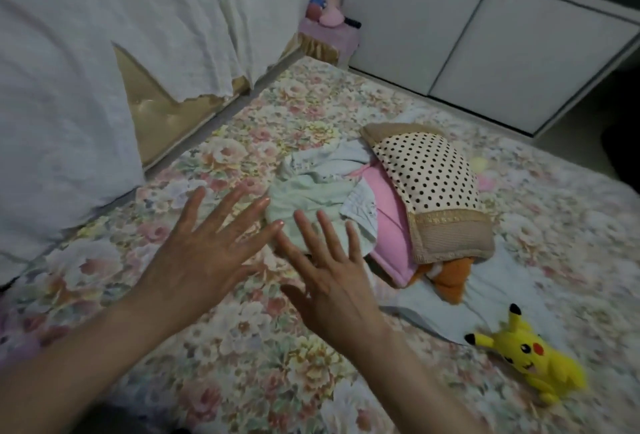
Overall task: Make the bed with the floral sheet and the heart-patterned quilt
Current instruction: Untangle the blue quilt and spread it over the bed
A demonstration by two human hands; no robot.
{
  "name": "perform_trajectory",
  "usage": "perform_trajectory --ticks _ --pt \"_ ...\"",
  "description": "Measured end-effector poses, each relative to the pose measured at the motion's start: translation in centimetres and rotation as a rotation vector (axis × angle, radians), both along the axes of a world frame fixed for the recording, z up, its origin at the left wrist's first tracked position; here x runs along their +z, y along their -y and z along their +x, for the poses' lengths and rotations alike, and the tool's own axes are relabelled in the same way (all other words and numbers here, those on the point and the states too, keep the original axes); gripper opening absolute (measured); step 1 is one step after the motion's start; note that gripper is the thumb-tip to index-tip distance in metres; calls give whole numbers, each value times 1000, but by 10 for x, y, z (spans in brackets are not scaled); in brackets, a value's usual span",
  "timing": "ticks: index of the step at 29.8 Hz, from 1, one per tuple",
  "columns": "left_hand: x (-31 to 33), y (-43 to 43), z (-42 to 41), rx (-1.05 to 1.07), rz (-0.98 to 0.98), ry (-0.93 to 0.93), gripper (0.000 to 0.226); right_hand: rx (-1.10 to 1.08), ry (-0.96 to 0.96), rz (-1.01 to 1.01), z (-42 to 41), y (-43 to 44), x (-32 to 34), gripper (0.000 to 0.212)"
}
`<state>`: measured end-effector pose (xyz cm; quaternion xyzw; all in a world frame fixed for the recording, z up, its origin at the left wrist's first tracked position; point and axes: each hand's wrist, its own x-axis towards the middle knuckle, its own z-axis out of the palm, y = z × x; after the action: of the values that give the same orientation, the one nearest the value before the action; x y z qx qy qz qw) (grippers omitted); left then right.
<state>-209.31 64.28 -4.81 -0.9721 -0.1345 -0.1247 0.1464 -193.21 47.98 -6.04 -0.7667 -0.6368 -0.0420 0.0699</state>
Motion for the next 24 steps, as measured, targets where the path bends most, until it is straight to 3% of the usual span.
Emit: perform_trajectory --ticks 2,10,14,17,20,24 --pt "-7 -18 7 -38 29 46 62 4 -23 -19 -5 -18 -3 74" --pt "-66 -121 129 -317 -119 -15 63 -378 -221 11 34 -74 -48 76" --pt "-118 -153 216 -468 -85 -61 72 -493 -179 -15 99 -102 -106 80" --pt "-175 -165 277 -484 -137 -153 98 -597 -102 -77 163 -117 -170 88" --pt "-217 -163 320 -481 -141 -248 111 -712 -35 -136 214 -123 -214 94" --pt "-277 -156 387 -450 -206 -320 103 -795 -35 -205 284 -142 -271 95"
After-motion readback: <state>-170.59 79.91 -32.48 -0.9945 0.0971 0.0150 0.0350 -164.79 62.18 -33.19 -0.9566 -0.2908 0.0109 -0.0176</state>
